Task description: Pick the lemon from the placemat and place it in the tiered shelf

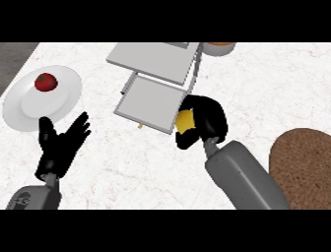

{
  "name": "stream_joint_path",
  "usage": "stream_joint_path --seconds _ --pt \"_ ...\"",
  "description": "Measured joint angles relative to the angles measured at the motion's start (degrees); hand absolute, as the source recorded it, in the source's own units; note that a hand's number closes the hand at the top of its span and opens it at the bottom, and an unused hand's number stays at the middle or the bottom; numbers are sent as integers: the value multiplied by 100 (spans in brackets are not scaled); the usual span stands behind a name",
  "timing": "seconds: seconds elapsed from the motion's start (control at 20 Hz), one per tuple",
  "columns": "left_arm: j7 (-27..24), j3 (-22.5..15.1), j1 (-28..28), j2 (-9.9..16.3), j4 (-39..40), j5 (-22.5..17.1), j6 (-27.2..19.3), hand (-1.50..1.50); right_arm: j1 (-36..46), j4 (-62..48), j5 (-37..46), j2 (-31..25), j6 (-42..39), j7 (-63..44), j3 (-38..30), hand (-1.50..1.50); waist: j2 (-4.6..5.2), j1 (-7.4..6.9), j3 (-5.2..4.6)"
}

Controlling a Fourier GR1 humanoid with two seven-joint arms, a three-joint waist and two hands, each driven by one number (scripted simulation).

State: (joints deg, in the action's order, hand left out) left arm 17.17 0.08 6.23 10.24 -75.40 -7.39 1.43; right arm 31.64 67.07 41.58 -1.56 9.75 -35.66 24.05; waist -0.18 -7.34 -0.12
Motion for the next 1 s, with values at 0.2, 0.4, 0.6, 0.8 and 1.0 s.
stream_joint_path --seconds 0.2,0.4,0.6,0.8,1.0 --pt "49 -63 100 -35 65 43 1 0 798 359 134 97 547 -1119 668 150 -44 -76 -13" --pt "73 -63 137 -43 154 63 -16 0 1706 596 429 122 818 -2219 1084 150 -88 -33 -26" --pt "106 -69 194 -86 204 91 -81 0 2624 685 559 101 706 -2813 1275 150 -104 28 -30" --pt "40 -26 200 -75 269 110 -112 0 3454 617 614 84 554 -3246 1279 150 -99 103 -32" --pt "10 25 180 -53 288 91 -113 0 4201 373 559 77 431 -3466 1030 150 -85 169 -29"
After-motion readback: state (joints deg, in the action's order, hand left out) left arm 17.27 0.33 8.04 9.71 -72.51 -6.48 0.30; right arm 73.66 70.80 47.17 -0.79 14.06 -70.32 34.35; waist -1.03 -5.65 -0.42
